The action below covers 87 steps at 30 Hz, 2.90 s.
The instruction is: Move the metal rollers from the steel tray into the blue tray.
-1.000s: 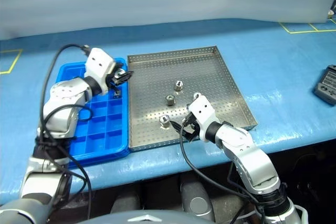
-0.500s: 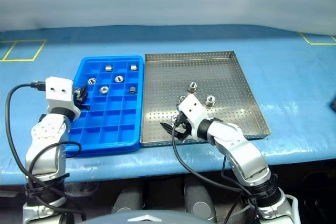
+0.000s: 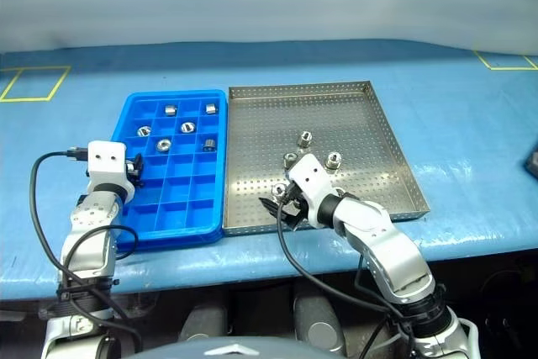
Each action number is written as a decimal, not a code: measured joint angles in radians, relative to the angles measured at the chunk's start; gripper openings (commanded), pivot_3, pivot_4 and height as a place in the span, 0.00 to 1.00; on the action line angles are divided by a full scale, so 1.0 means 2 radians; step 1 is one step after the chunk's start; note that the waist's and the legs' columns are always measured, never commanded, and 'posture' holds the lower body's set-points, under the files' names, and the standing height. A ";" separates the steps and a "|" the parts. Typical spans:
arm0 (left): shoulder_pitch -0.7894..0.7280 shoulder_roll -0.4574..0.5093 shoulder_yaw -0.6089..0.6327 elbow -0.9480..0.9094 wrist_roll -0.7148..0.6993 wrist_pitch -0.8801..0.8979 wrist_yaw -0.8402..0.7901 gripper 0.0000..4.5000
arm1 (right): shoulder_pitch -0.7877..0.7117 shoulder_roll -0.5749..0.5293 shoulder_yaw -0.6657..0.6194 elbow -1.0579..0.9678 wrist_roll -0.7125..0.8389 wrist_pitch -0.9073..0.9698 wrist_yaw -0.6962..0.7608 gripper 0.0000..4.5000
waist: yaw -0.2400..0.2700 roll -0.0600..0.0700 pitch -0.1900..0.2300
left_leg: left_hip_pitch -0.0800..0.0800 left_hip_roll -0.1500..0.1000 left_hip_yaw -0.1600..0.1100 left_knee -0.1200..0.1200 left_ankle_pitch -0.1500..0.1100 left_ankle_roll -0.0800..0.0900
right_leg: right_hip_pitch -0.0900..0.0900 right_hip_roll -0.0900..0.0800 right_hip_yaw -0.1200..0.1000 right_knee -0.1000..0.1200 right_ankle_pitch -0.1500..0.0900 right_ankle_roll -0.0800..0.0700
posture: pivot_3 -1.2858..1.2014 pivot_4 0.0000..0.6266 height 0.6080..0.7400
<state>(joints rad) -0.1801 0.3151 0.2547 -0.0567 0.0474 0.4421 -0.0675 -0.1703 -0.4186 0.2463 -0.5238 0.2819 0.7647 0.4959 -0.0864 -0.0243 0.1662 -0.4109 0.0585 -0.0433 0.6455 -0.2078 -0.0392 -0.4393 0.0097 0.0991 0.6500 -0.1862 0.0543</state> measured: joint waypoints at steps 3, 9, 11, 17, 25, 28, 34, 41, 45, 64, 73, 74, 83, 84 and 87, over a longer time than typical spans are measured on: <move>-0.003 0.000 -0.003 0.000 -0.009 0.001 -0.005 0.94 | 0.003 0.000 -0.001 -0.006 0.000 0.000 -0.003 1.00 | -0.003 0.000 0.000 | 0.000 0.000 0.000 0.000 0.000 0.000 | 0.000 0.000 0.000 0.000 0.000 0.000 | 0.48 0.24 1.00; -0.056 0.004 -0.040 -0.058 -0.044 0.013 -0.065 0.99 | 0.015 -0.004 -0.012 -0.018 0.000 0.003 -0.009 1.00 | -0.004 -0.001 0.000 | -0.002 -0.001 0.000 0.000 0.000 0.000 | -0.001 0.000 0.000 0.000 0.000 0.000 | 0.47 0.24 1.00; -0.096 0.010 -0.062 -0.083 -0.073 0.023 -0.108 0.99 | 0.019 -0.009 -0.018 -0.020 0.000 0.003 -0.010 1.00 | -0.005 -0.001 0.000 | -0.001 -0.001 0.000 0.000 0.000 0.000 | -0.001 -0.001 0.000 0.000 0.000 0.000 | 0.47 0.24 1.00; -0.149 0.022 -0.143 -0.071 -0.127 0.082 -0.215 0.99 | 0.037 -0.026 -0.041 -0.023 0.000 0.005 -0.012 1.00 | -0.023 0.000 0.000 | -0.001 -0.001 0.000 0.000 0.000 0.000 | -0.001 0.000 0.001 -0.001 0.000 0.001 | 0.46 0.24 1.00; -0.204 -0.015 -0.216 0.053 -0.131 0.113 -0.273 0.99 | 0.056 -0.028 -0.054 -0.035 0.000 0.005 -0.023 1.00 | -0.047 0.000 0.000 | -0.001 -0.002 0.000 0.000 0.000 0.000 | -0.001 0.000 0.002 -0.001 0.000 0.001 | 0.44 0.24 1.00; -0.222 -0.033 -0.232 0.106 -0.124 0.113 -0.273 0.99 | 0.059 -0.026 -0.053 -0.036 0.000 0.005 -0.025 1.00 | -0.054 0.000 0.000 | -0.001 -0.002 0.000 0.000 0.000 0.000 | -0.001 0.000 0.002 -0.001 0.000 0.001 | 0.44 0.24 1.00; -0.233 -0.046 -0.242 0.157 -0.105 0.111 -0.267 0.99 | 0.063 -0.022 -0.053 -0.038 0.000 0.004 -0.033 1.00 | -0.068 0.000 0.000 | -0.001 -0.002 0.000 -0.001 0.000 0.000 | -0.001 0.000 0.003 -0.001 0.000 0.001 | 0.43 0.24 1.00; -0.231 -0.046 -0.248 0.162 -0.091 0.112 -0.267 0.99 | 0.068 -0.022 -0.053 -0.038 0.000 0.004 -0.034 1.00 | -0.076 0.000 0.000 | -0.001 -0.002 0.000 -0.001 0.000 0.000 | -0.001 0.000 0.003 -0.001 0.000 0.001 | 0.44 0.24 1.00; -0.231 -0.045 -0.248 0.162 -0.088 0.112 -0.269 0.99 | 0.066 -0.022 -0.053 -0.038 0.000 0.003 -0.033 1.00 | -0.076 -0.001 0.000 | -0.001 -0.002 0.000 -0.001 0.000 0.000 | -0.001 0.000 0.003 -0.001 0.000 0.001 | 0.44 0.24 1.00; -0.229 -0.039 -0.247 0.162 -0.088 0.112 -0.269 0.99 | 0.055 -0.022 -0.052 -0.037 -0.001 0.002 -0.029 1.00 | -0.073 -0.001 0.000 | -0.001 -0.002 0.000 -0.002 0.000 0.000 | -0.001 0.000 0.003 -0.002 0.000 0.001 | 0.45 0.24 1.00; -0.229 -0.039 -0.246 0.162 -0.088 0.112 -0.270 0.99 | 0.053 -0.022 -0.051 -0.037 -0.001 0.002 -0.029 1.00 | -0.073 -0.001 0.000 | -0.001 -0.002 0.000 -0.002 0.000 0.000 | -0.001 0.000 0.003 -0.002 0.000 0.001 | 0.45 0.24 1.00; -0.229 -0.039 -0.246 0.162 -0.088 0.112 -0.270 0.99 | 0.053 -0.022 -0.050 -0.037 -0.001 0.002 -0.029 1.00 | -0.073 -0.001 0.000 | -0.001 -0.002 0.000 -0.003 0.000 0.000 | -0.001 0.000 0.003 -0.002 0.000 0.001 | 0.45 0.24 1.00; -0.228 -0.038 -0.246 0.162 -0.088 0.112 -0.272 0.99 | 0.049 -0.022 -0.049 -0.037 -0.001 0.002 -0.029 1.00 | -0.073 -0.001 0.000 | -0.001 -0.002 0.000 -0.003 0.000 0.000 | -0.001 0.000 0.003 -0.002 0.000 0.001 | 0.45 0.24 1.00; -0.227 -0.038 -0.246 0.161 -0.088 0.112 -0.272 0.99 | 0.049 -0.022 -0.049 -0.037 -0.001 0.002 -0.029 1.00 | -0.073 -0.001 0.000 | -0.001 -0.002 0.000 -0.003 0.000 0.000 | -0.001 0.000 0.003 -0.002 0.000 0.001 | 0.45 0.24 1.00; -0.227 -0.038 -0.246 0.153 -0.088 0.097 -0.275 0.99 | 0.049 -0.022 -0.049 -0.037 -0.001 0.003 -0.029 1.00 | -0.072 -0.001 0.000 | -0.001 -0.002 0.000 -0.003 0.000 0.000 | -0.001 0.000 0.003 -0.002 0.000 0.001 | 0.44 0.24 1.00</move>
<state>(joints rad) -0.6332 0.2397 -0.2366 0.2498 -0.1286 0.6366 -0.6167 -0.0728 -0.4631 0.1484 -0.5979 0.2807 0.7700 0.4379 -0.2311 -0.0253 0.1670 -0.4133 0.0537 -0.0438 0.6392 -0.2083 -0.0384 -0.4419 0.0087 0.1052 0.6454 -0.1854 0.0566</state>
